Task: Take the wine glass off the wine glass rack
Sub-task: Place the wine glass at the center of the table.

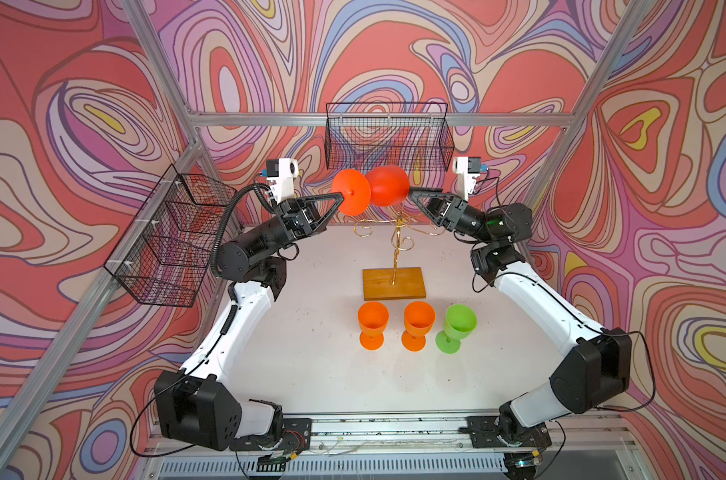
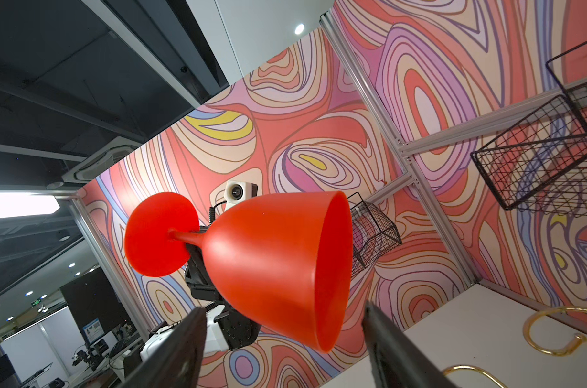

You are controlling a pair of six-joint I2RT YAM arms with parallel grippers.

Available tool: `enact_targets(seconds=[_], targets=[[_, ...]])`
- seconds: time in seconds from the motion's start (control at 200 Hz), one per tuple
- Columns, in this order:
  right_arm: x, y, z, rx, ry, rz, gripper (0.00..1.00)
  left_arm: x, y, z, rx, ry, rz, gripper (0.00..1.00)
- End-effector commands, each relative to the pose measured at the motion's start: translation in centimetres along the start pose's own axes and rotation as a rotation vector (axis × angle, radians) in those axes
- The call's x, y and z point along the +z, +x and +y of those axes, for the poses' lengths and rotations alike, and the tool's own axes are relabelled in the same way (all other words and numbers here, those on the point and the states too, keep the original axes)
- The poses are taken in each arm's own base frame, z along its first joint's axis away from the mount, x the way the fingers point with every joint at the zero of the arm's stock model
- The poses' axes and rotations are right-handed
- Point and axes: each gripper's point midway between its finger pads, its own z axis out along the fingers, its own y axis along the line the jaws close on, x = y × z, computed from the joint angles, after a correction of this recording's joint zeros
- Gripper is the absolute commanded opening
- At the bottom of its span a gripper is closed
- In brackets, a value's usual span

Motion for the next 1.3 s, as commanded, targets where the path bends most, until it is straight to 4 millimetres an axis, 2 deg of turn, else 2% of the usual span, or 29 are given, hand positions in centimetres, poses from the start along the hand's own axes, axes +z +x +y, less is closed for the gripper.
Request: enact_targets(seconds=[0.0, 0.14, 0.386, 0.481, 0.771, 0.871, 0.932, 1.067, 1.217, 1.252, 1.262, 1.297], targets=[[0.6, 0.2, -0.1, -0.015, -0.014, 0.021, 0.77, 0.2, 0.2, -1.8, 0.063, 0.058, 0.011, 0.0], [0.9, 0.4, -0.5, -0.013, -0.014, 0.025, 0.77, 0.2, 0.2, -1.6, 0.061, 0.055, 0.011, 0.0], [1.5, 0.2, -0.5, -0.008, -0.06, 0.017, 0.69, 0.2, 0.1, -1.3, 0.057, 0.051, 0.007, 0.0], [1.6, 0.2, -0.2, -0.01, -0.083, 0.014, 0.6, 0.2, 0.1, -1.2, 0.053, 0.051, 0.005, 0.0], [1.2, 0.7, 1.2, -0.047, -0.155, 0.026, 0.44, 0.2, -0.1, -1.3, 0.053, 0.055, -0.003, 0.0], [1.0, 1.0, 2.0, -0.065, -0.204, 0.039, 0.45, 0.1, -0.3, -0.9, 0.045, 0.052, -0.013, 0.0], [0.8, 1.2, 2.6, -0.083, -0.237, 0.046, 0.49, 0.1, -0.4, -0.7, 0.039, 0.05, -0.017, 0.0], [0.5, 1.7, 3.6, -0.116, -0.29, 0.068, 0.49, 0.2, -0.5, -0.6, 0.04, 0.051, -0.02, 0.0], [0.5, 2.0, 3.9, -0.117, -0.354, 0.089, 0.49, 0.2, -0.6, -0.7, 0.042, 0.053, -0.021, 0.0], [0.5, 1.7, 4.6, -0.122, -0.381, 0.087, 0.48, 0.2, -0.5, -0.7, 0.041, 0.053, -0.021, 0.0], [0.6, 2.1, 3.8, -0.106, -0.378, 0.091, 0.48, 0.2, -0.5, -0.7, 0.042, 0.052, -0.021, 0.0], [0.8, 2.1, 3.4, -0.093, -0.388, 0.096, 0.47, 0.2, -0.5, -0.7, 0.042, 0.052, -0.021, 0.0]])
